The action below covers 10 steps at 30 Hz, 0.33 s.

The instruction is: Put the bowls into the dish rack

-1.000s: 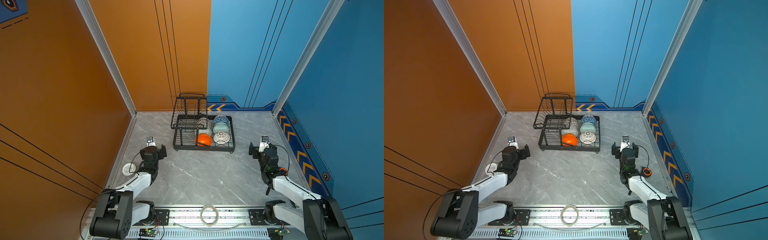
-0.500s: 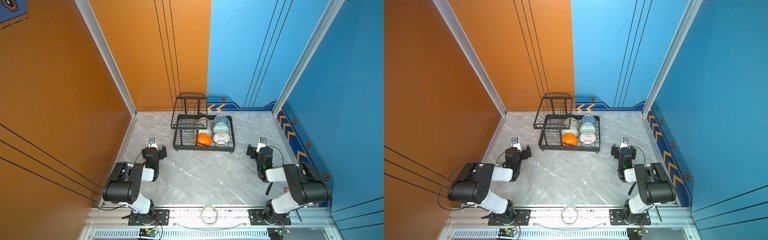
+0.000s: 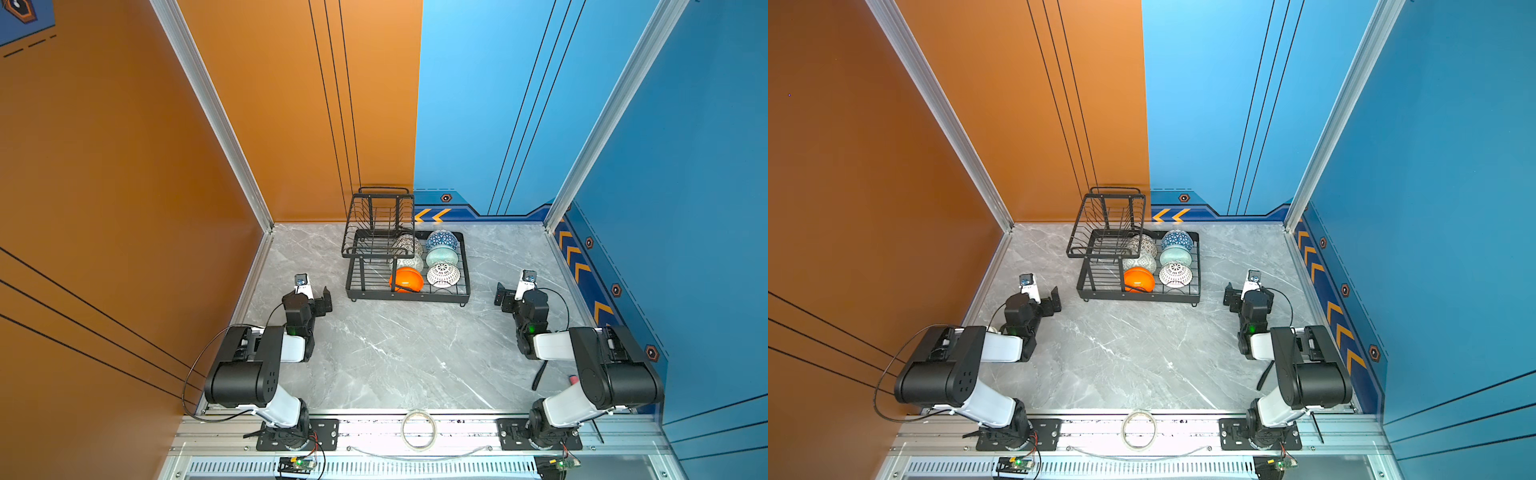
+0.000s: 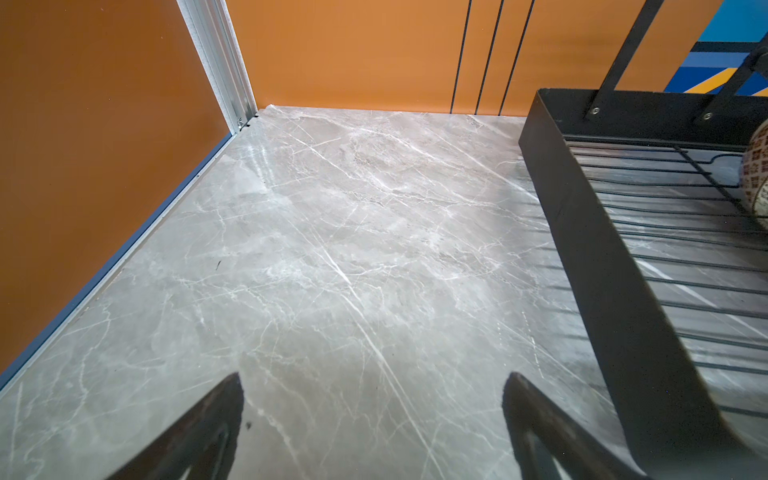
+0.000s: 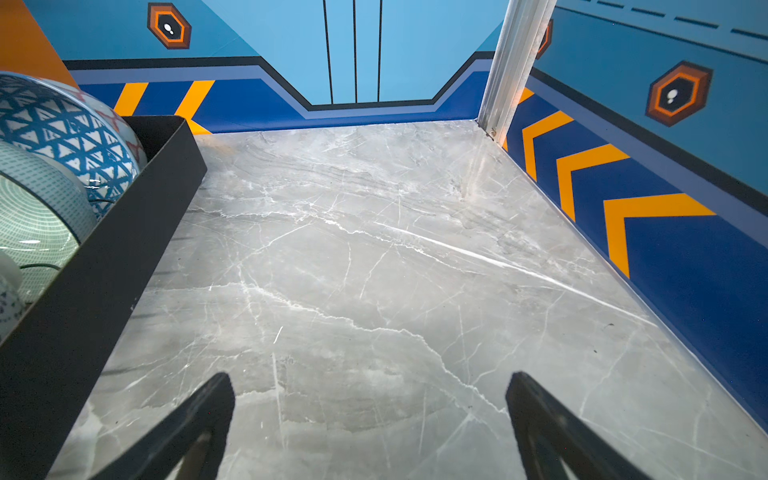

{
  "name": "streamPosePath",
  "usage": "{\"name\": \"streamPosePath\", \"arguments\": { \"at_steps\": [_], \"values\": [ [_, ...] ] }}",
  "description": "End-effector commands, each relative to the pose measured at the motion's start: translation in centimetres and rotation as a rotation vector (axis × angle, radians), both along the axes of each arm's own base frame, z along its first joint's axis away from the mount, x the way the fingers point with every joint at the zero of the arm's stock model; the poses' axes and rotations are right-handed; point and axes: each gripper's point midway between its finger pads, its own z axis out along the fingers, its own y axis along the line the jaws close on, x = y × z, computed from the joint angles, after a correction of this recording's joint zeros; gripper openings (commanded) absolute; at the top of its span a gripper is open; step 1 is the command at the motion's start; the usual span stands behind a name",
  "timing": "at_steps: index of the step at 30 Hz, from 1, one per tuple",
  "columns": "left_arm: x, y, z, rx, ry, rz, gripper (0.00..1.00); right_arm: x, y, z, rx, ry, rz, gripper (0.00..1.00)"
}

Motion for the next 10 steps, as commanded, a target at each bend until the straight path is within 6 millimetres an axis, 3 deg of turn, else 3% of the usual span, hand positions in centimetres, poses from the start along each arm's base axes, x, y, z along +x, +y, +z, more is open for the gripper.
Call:
{"name": "streamPosePath", "arguments": {
  "at_steps": [1, 10],
  "values": [
    [0.43, -0.40, 0.61, -0.002, -0.021, -0.024, 0.98, 0.15, 0.32, 0.05, 0.018, 0.003, 0.012, 1.00],
    [0.54, -0.75, 0.57, 0.004, -0.015, -0.040, 0.98, 0.17, 0.43, -0.01, 0.015, 0.005, 0.016, 1.00]
  ]
}}
